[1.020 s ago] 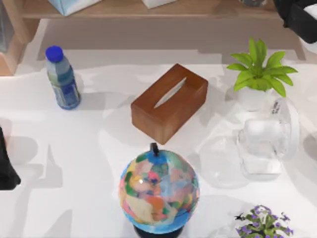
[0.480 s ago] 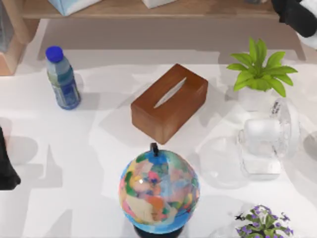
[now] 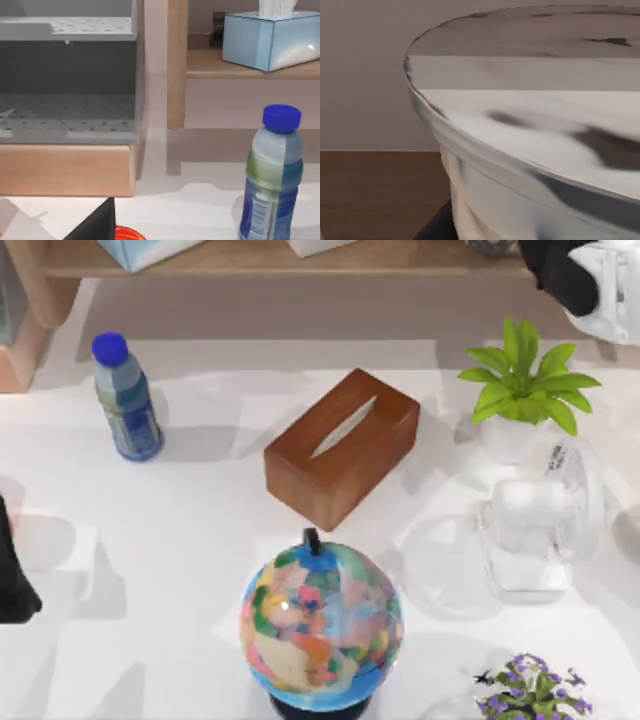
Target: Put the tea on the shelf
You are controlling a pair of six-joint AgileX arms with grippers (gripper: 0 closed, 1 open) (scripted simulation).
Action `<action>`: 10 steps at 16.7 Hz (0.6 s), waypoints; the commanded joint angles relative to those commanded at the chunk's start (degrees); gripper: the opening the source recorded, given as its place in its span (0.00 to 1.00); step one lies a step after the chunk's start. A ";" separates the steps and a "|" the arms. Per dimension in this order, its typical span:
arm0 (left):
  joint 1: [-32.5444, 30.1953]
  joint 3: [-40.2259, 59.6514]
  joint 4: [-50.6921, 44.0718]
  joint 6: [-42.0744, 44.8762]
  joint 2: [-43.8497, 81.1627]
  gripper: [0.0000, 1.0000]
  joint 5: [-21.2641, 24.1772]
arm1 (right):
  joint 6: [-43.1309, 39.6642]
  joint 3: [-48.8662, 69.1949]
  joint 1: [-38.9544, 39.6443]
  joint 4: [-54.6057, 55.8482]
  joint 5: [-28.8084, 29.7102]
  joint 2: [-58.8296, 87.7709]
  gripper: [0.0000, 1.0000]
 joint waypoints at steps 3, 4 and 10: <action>0.00 0.00 0.00 0.00 0.00 1.00 0.00 | -0.01 0.02 -0.01 0.01 -0.02 0.05 0.00; 0.00 0.00 0.00 0.00 0.00 1.00 0.00 | -0.01 0.02 -0.01 0.01 -0.02 0.05 0.08; 0.00 0.00 0.00 0.00 0.00 1.00 0.00 | -0.01 0.02 -0.01 0.01 -0.02 0.05 0.53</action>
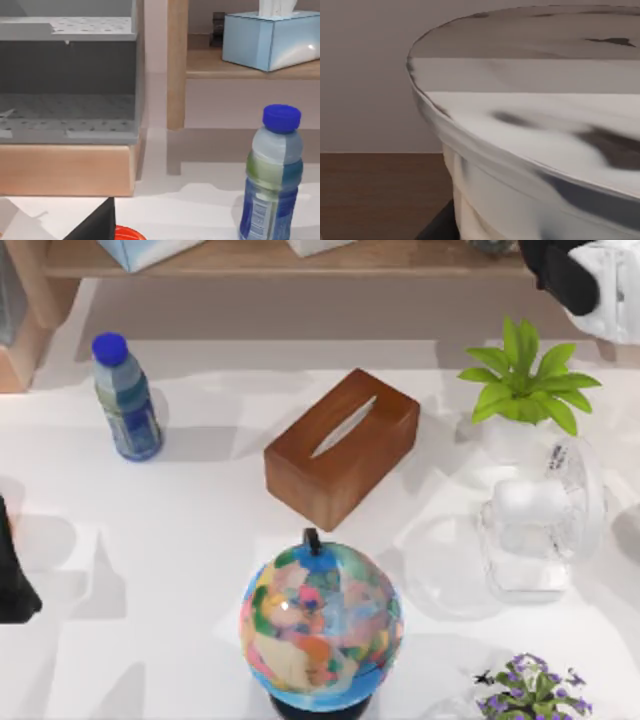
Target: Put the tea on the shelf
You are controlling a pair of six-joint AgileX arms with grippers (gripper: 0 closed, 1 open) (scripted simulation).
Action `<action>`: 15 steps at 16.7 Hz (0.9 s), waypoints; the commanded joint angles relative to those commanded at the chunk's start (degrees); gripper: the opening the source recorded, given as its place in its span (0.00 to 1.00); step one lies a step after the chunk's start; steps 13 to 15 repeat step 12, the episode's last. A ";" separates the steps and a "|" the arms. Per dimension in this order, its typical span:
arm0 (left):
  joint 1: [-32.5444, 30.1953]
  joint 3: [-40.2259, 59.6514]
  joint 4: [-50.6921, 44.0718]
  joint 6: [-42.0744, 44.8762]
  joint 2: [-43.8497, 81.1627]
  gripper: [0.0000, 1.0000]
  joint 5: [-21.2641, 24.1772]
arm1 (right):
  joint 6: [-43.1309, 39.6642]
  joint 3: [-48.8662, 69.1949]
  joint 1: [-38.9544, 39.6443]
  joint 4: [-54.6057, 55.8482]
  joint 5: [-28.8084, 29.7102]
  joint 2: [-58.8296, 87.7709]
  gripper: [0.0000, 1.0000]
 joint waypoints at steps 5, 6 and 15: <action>0.00 0.00 0.00 0.00 0.00 1.00 0.00 | 0.00 0.00 0.00 0.00 0.00 0.00 0.90; 0.00 0.00 0.00 0.00 0.00 1.00 0.00 | 0.00 0.00 0.00 0.00 0.00 0.00 0.98; 0.00 0.00 0.00 0.00 0.00 1.00 0.00 | 0.00 0.00 0.00 0.00 0.00 0.00 1.00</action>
